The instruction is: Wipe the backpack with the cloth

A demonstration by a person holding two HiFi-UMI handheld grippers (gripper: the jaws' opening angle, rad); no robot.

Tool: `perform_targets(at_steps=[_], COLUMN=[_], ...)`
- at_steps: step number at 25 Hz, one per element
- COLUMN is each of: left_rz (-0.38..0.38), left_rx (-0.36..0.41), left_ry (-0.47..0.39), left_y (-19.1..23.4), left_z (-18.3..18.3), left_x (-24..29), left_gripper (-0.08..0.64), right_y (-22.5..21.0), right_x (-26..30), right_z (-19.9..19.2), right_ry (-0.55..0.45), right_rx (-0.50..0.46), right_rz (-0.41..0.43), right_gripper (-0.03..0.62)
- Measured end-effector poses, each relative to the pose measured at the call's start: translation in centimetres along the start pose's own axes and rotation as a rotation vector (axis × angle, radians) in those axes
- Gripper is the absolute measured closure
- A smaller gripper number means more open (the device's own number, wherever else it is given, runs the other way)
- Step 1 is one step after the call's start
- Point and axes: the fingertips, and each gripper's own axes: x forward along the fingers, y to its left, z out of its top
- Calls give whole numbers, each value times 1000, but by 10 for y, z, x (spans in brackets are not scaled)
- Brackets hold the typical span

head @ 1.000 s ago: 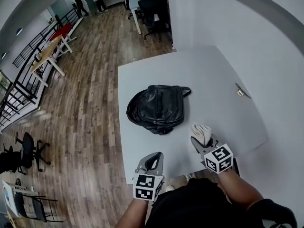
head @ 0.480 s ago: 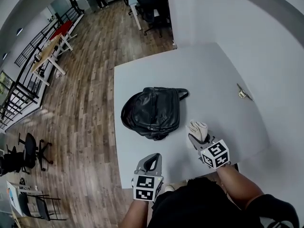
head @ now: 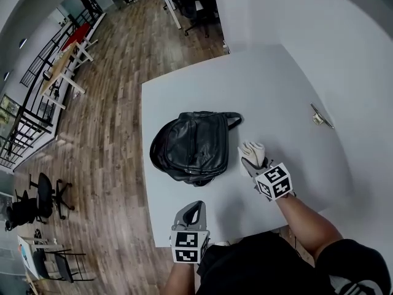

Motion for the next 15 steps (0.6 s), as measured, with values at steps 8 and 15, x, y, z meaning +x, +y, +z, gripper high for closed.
perform_targets(at_steps=[8,15], left_rz=[21,14], left_rx=[-42,-48], left_ry=[59,116], left_y=[2,-1], left_z=[-12,-25], left_x=[17,27], left_gripper=[552,552], right_y=[-56,-96], right_x=[64,121], right_z=[-1,3], right_ry=[24,49], right_rx=[-47,7], right_rz=[-33,-55], right_gripper=[494,494])
